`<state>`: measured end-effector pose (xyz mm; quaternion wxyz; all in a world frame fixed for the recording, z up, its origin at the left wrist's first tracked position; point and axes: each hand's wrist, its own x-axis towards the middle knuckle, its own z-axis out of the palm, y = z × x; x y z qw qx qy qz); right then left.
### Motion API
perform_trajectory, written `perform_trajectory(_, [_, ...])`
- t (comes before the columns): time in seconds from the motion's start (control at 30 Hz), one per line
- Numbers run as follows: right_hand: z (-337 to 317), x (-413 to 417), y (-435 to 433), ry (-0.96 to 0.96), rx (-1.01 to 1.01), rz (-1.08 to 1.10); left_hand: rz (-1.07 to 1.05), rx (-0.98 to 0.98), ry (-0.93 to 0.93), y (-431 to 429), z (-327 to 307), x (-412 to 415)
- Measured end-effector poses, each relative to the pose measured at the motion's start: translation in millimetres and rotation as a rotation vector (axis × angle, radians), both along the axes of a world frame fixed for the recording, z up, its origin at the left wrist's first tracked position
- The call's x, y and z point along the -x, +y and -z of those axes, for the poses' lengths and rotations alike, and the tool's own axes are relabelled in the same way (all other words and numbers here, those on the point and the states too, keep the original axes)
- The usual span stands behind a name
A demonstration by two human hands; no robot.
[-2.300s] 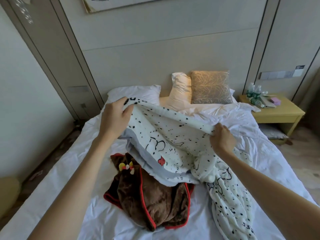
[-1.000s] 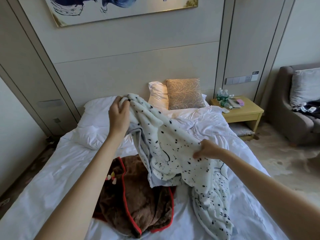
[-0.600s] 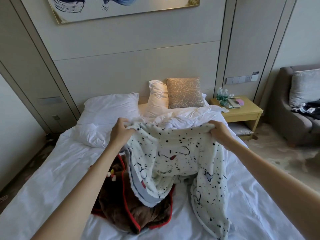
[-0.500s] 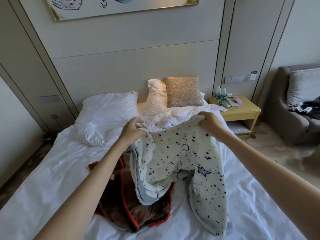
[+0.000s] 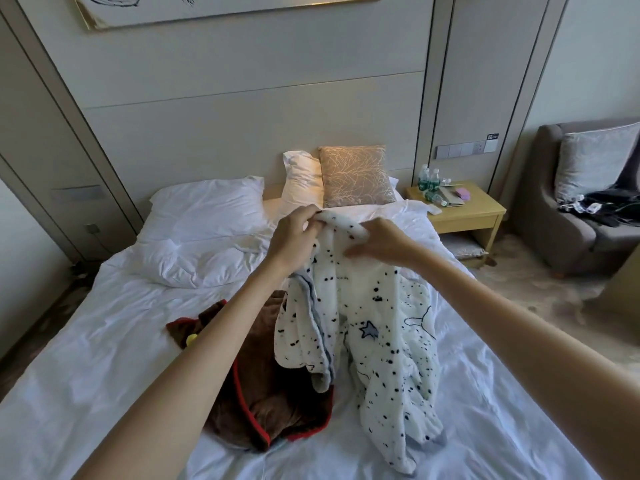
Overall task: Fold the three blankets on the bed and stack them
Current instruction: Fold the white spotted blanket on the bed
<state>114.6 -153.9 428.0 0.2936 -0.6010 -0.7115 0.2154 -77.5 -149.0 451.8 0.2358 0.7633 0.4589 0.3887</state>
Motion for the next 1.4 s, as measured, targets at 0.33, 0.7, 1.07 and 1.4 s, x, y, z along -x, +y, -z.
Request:
perform_trajectory(0.33, [118,-51,-16,-0.110,0.222,0.161,-0.108,-0.060,-0.363,4,-29,27])
perform_trajectory(0.7, [47,-46,-6,0.490,-0.094,0.449,-0.362,0.195,-0.142,30,38,74])
perform_trajectory(1.07, [-10,9,-14,0.176,-0.044,-0.110,0.220,0.276,-0.066,-1,59,-10])
perform_trajectory(1.4, [40,-18,-25,0.307,0.271,-0.073,0.133,0.106,-0.225,8,39,-20])
